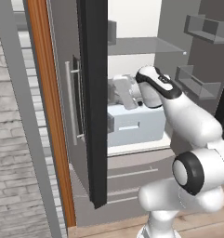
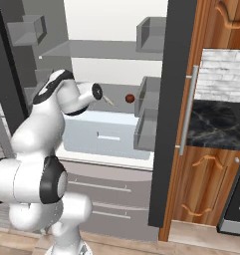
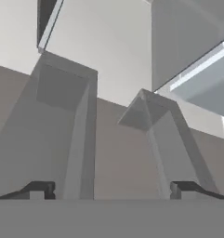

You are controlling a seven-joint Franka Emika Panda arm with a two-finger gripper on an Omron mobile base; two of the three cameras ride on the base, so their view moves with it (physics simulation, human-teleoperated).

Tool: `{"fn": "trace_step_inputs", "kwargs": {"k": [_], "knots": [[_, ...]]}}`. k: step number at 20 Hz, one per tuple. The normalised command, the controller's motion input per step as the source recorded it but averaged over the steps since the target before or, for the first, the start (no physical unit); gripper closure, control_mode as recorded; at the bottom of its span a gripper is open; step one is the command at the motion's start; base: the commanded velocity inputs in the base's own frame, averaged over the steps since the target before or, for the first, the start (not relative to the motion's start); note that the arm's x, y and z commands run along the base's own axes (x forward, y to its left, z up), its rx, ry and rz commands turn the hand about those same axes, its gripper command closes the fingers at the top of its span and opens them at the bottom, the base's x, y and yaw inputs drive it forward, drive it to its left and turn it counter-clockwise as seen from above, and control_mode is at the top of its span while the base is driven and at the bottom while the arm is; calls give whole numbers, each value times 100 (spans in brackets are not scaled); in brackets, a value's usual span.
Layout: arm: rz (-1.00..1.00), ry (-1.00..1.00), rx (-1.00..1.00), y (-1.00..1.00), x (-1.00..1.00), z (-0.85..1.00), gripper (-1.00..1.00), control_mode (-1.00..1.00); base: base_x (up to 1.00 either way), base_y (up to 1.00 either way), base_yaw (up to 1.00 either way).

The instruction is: Open the fridge, remove the apple, lime, and fish, and place them on any counter.

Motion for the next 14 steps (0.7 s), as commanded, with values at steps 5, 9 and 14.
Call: {"fn": "trace_step_inputs", "kwargs": {"k": [5,9,14], "knots": [[22,-3,-7,75,13,-27,-100,-100,0,0,0],[23,-11,-22,100,-5,-7,-100,-100,0,0,0],[5,-26,-27,100,-18,0,-100,-100,0,0,0]]}}
